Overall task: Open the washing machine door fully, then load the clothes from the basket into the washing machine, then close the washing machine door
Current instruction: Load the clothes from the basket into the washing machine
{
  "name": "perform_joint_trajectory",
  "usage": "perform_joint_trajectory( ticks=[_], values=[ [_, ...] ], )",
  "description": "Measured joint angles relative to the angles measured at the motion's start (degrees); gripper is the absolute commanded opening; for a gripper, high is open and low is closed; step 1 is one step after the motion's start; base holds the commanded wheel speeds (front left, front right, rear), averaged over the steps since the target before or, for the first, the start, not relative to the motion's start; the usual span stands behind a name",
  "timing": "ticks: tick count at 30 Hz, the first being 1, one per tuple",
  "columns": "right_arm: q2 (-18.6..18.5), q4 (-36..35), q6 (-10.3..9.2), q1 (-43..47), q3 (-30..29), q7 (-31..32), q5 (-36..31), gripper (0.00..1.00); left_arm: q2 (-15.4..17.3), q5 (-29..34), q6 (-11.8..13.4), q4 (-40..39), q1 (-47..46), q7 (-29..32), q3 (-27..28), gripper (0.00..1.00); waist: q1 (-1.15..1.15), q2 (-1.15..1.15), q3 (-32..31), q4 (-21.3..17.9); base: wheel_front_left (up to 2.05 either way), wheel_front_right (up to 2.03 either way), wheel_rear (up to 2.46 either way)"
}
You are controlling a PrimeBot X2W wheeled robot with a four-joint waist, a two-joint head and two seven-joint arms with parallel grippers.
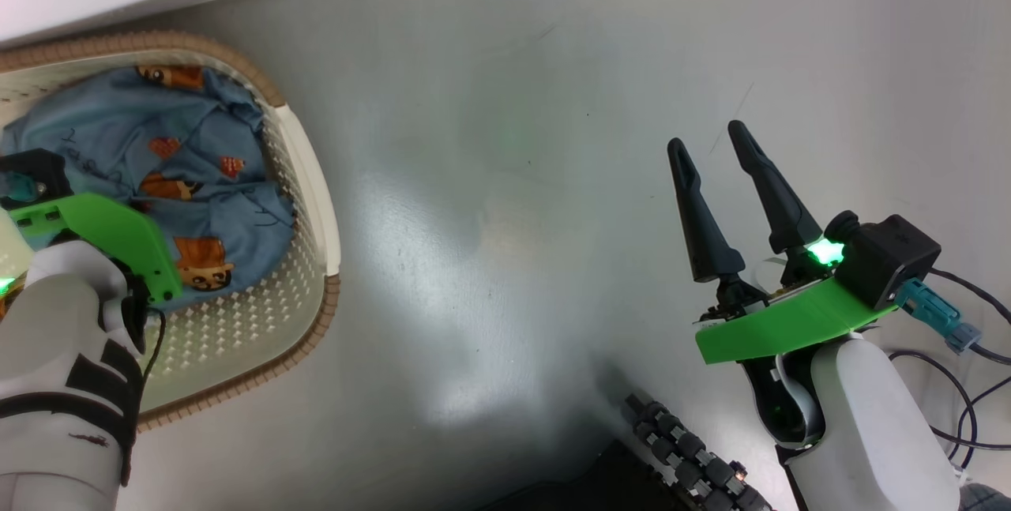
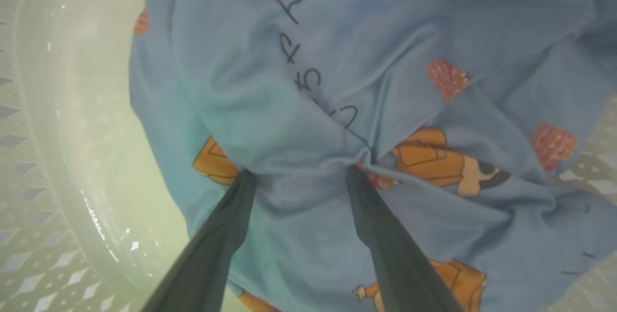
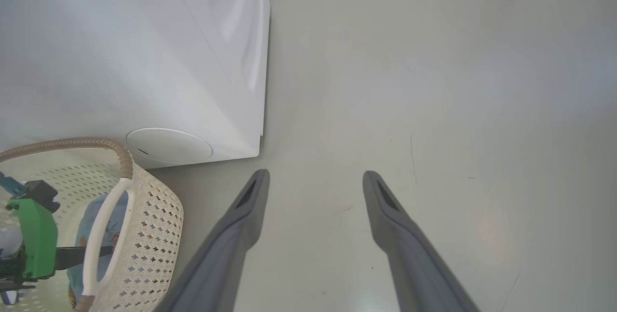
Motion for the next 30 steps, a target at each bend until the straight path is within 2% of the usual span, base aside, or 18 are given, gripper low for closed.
perform_joint_trajectory(
  ticks=[3,4,6,7,11,15,23,30],
  values=[
    [0.01,-0.18,0.00,0.01,-0.20,0.00,-0.01,1.00,0.00,0.04,0.00,0.08,-0.20,-0.01,-0.45,1.00,0.00,0.00,0.20,-0.10,0.00,0.00,0.00],
    [0.01,-0.24,0.00,0.01,-0.23,0.00,-0.01,1.00,0.00,0.16,0.00,0.10,-0.21,-0.01,-0.76,0.91,0.00,0.00,0.27,-0.12,0.00,0.00,0.00],
    [0.01,-0.38,0.00,0.01,-0.29,0.00,-0.01,1.00,0.01,0.38,0.00,0.15,-0.26,-0.01,-1.27,0.63,0.00,0.00,0.47,-0.20,0.00,0.00,0.00],
    [0.01,-0.45,0.00,0.01,-0.30,0.00,-0.01,1.00,0.01,0.49,0.00,0.20,-0.34,-0.01,-1.46,0.54,0.00,0.00,0.58,-0.26,0.00,0.00,0.00],
    [-0.02,-0.78,0.00,0.01,-0.56,0.00,-0.02,1.00,0.02,0.59,0.00,0.33,-1.02,-0.09,-1.96,0.35,0.00,0.00,1.00,-0.53,0.00,0.00,0.00],
    [-0.07,-0.92,0.00,0.01,-0.90,0.00,-0.09,1.00,-0.10,0.59,0.00,0.35,-1.34,-0.52,-2.34,0.00,0.00,0.00,1.33,-0.56,0.00,0.00,0.00],
    [-0.19,-0.71,0.00,-0.05,-1.88,0.00,-0.10,1.00,-1.60,-1.49,-0.13,0.56,-1.31,-3.23,-1.31,0.00,0.00,0.00,0.69,0.43,0.00,0.00,0.00],
    [-0.91,-0.49,0.00,-0.05,-2.38,0.00,-0.11,1.00,-4.12,-2.75,-3.09,0.55,1.31,-9.75,-1.42,0.00,0.00,0.00,-2.29,2.11,0.00,0.00,0.00]
  ],
)
